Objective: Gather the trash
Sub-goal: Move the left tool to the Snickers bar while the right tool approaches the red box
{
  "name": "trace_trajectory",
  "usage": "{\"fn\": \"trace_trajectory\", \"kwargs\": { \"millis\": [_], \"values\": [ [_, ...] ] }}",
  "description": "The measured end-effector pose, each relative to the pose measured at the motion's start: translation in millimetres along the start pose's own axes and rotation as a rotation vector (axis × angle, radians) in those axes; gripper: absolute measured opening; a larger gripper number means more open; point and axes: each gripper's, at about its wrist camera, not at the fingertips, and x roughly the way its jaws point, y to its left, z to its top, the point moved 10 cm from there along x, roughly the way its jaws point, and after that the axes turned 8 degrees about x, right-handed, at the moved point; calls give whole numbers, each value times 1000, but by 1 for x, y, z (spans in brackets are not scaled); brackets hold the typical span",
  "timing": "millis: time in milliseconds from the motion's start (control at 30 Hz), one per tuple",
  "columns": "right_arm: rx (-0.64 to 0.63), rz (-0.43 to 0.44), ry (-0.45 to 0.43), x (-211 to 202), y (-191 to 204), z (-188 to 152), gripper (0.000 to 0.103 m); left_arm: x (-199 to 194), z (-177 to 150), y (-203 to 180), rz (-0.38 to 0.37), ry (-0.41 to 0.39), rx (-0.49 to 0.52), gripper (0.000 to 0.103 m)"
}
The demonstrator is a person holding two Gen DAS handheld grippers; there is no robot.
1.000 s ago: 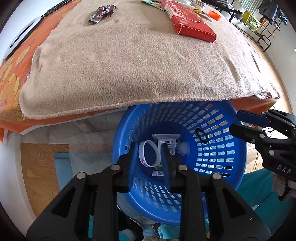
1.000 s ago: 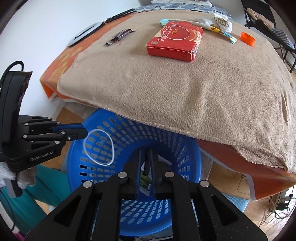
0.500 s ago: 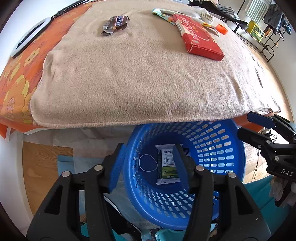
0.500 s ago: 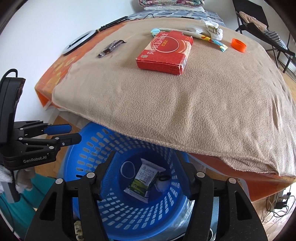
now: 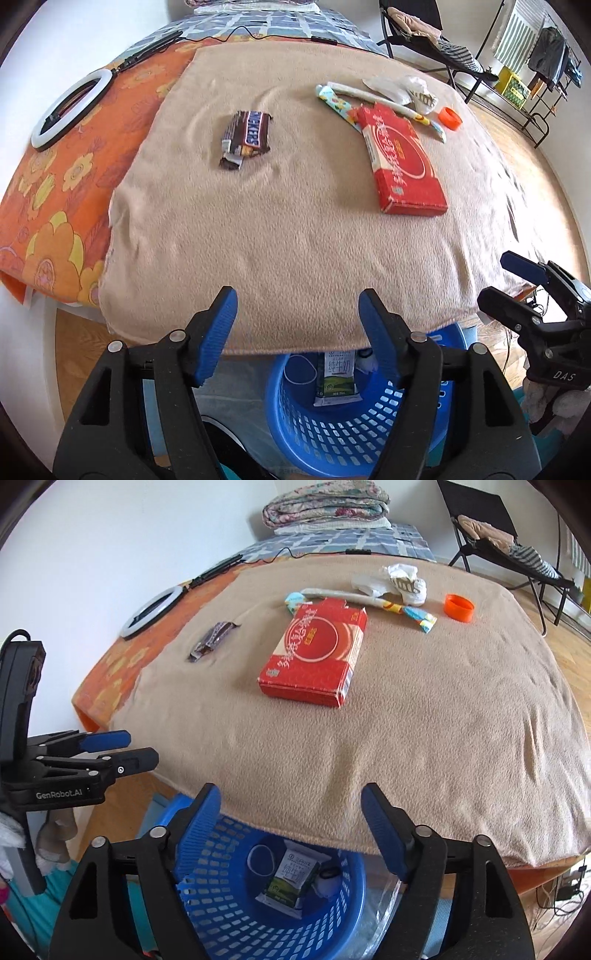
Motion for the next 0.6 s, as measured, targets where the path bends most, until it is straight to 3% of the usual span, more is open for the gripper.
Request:
{"fn": "trace_trajectory", "kwargs": {
  "millis": [400, 600],
  "values": [
    [34, 3, -30, 20, -1, 76, 82, 17, 68, 55, 55, -46, -95, 70],
    [108, -10, 15, 48, -7, 99, 82, 36, 86, 67, 35, -36, -130, 66]
  ]
}}
